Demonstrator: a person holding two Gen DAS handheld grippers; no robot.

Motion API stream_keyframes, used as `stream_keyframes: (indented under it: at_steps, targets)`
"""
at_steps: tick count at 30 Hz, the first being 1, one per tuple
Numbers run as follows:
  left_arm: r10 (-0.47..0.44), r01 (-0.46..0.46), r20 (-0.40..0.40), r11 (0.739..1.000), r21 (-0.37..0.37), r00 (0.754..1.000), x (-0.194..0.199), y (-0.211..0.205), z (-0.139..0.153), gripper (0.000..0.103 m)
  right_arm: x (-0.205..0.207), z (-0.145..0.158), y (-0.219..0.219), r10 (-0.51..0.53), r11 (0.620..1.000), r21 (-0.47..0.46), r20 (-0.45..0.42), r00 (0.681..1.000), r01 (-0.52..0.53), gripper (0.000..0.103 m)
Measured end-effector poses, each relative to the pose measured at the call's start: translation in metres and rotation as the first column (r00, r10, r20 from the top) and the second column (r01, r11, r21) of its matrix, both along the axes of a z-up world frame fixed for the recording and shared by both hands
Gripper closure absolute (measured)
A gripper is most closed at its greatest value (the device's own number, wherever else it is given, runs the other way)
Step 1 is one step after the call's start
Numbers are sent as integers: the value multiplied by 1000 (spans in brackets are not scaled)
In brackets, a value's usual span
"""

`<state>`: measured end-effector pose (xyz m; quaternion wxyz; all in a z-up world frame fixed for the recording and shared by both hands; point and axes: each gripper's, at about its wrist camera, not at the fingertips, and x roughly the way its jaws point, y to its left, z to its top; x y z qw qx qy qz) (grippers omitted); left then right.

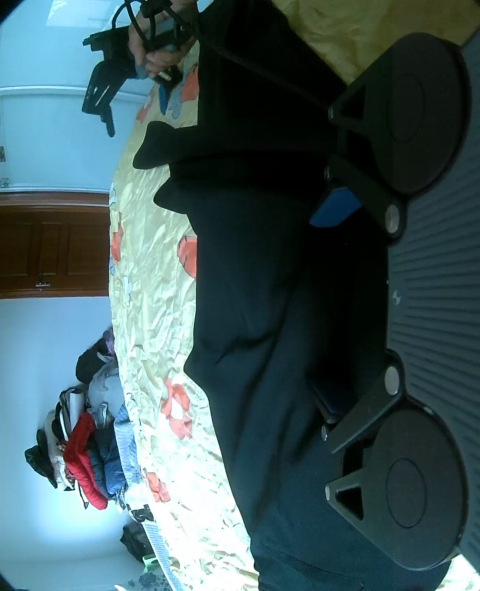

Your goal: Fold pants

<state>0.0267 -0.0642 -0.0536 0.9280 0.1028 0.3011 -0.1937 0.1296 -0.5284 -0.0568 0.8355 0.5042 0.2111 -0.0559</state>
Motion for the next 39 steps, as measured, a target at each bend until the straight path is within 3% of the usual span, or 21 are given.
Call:
stream_keyframes:
  at_steps: [12, 16, 18, 19, 20, 23, 27, 30, 32, 34, 36, 39]
  targets:
    - [1, -1, -1, 1000, 0, 1000, 0, 1, 0, 11, 15, 9, 2, 79, 995, 52, 180, 981, -90, 3]
    - [0, 0, 0, 1000, 0, 1000, 0, 1, 0, 11, 24, 5, 3, 79, 997, 0, 57, 995, -79, 8]
    - [0, 0, -1, 1000, -1, 1000, 0, 1, 0, 10, 25, 1, 3, 93, 996, -5, 51, 994, -93, 42]
    - [1, -1, -1, 1000, -1, 1000, 0, 1, 0, 10, 26, -1, 3, 99, 995, -10, 29, 995, -98, 71]
    - [1, -1, -1, 1000, -1, 1000, 0, 1, 0, 10, 27, -3, 4, 99, 995, -21, 11, 995, -99, 88]
    - [1, -1, -1, 1000, -1, 1000, 0, 1, 0, 10, 28, -5, 5, 89, 993, -80, -32, 995, -92, 98]
    - [1, -1, -1, 1000, -1, 1000, 0, 1, 0, 10, 12, 8, 4, 30, 993, -114, 21, 999, -27, 99]
    - [1, -1, -1, 1000, 0, 1000, 0, 1, 0, 10, -7, 49, 8, 22, 993, -120, 168, 985, -2, 99]
    - [0, 0, -2, 1000, -1, 1000, 0, 1, 0, 10, -31, 87, 14, 32, 986, -167, 285, 958, 17, 99]
    - [0, 0, -3, 1000, -1, 1000, 1, 1, 0, 10, -67, 113, 20, 21, 972, -225, 346, 938, 61, 99]
    - [-1, 1, -4, 1000, -3, 1000, 1, 1, 0, 9, -112, 110, 18, -46, 962, -242, 312, 949, 126, 100]
    - [-3, 3, -4, 1000, -3, 1000, 2, 0, -1, 9, -172, 76, 4, -189, 945, -240, 144, 971, 220, 100]
